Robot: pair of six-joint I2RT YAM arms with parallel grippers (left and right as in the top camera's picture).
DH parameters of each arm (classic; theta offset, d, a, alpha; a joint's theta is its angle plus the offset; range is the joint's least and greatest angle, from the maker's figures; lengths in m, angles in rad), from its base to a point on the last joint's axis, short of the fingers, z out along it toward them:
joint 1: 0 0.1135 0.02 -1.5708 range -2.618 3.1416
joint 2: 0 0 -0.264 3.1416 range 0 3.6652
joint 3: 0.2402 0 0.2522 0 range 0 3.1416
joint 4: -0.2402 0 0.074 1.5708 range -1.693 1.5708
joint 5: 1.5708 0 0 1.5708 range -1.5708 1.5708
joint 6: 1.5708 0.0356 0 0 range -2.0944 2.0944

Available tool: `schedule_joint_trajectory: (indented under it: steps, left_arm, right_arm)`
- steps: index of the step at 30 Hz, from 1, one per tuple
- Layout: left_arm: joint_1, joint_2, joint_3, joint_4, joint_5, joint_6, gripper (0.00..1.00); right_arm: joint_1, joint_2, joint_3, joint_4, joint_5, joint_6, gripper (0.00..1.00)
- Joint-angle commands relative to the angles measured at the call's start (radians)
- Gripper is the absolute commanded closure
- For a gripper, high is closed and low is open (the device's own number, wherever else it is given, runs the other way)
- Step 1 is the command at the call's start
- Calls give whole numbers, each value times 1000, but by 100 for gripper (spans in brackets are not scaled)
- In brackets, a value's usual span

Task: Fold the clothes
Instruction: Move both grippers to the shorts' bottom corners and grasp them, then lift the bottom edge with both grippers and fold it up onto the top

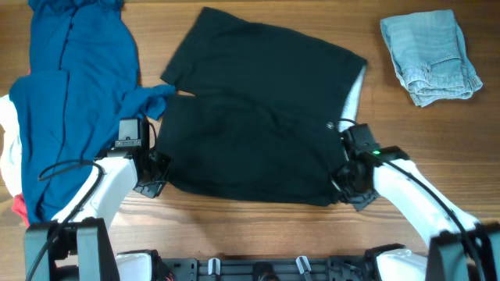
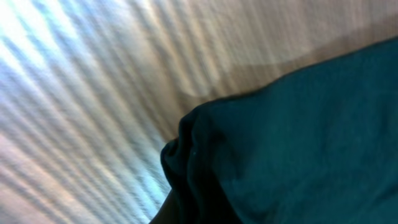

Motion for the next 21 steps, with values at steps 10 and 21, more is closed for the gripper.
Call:
schedule_joint_trajectory:
  steps: [10,21]
  left_arm:
    - [3,-683,39,74,-3,87,96]
    - [3,-916,98,12,-6,198,96]
  right_arm:
    - [-154,-457,322,-342,39,-336,96]
    - [-153,-513,430,-556,-14,-359,96]
